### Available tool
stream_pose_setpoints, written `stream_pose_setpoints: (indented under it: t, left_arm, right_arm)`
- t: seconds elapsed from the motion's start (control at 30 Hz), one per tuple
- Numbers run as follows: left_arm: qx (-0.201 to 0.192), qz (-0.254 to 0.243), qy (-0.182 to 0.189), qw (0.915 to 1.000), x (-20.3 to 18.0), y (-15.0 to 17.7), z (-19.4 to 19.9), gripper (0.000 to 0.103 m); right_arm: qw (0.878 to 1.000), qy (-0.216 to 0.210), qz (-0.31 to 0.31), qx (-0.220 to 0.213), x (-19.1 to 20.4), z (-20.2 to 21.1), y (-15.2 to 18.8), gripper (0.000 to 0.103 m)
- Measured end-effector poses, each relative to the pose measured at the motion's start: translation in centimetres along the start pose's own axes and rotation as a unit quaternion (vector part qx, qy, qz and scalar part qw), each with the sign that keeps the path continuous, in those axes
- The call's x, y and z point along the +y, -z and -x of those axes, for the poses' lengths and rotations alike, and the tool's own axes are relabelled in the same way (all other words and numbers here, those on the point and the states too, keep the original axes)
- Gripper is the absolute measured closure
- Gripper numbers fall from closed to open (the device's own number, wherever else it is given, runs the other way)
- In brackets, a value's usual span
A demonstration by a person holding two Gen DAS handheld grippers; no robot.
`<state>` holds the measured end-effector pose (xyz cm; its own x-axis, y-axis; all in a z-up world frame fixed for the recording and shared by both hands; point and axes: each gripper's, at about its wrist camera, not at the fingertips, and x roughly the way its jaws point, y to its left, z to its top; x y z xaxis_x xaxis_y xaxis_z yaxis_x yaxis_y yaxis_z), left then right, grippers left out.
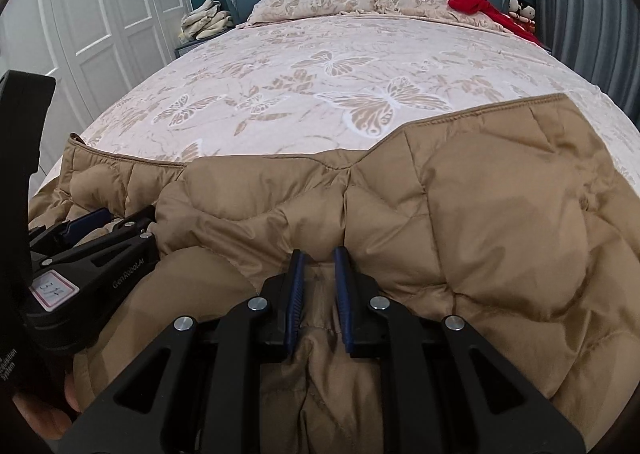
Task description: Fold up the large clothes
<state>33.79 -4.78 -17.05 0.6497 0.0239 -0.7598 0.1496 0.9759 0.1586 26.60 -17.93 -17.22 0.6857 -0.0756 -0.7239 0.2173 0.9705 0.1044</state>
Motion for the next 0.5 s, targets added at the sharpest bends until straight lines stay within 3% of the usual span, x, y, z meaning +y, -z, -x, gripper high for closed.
stream_pose_setpoints:
  t: [0.5]
  left_arm:
    - [-0.027,0.001,-0.008,0.9996,-0.6,0.8,-0.62,0.055]
  right_arm:
    - [1.0,0.003,0.002,-0.017,-0.09,-0.29,0.59,0.089]
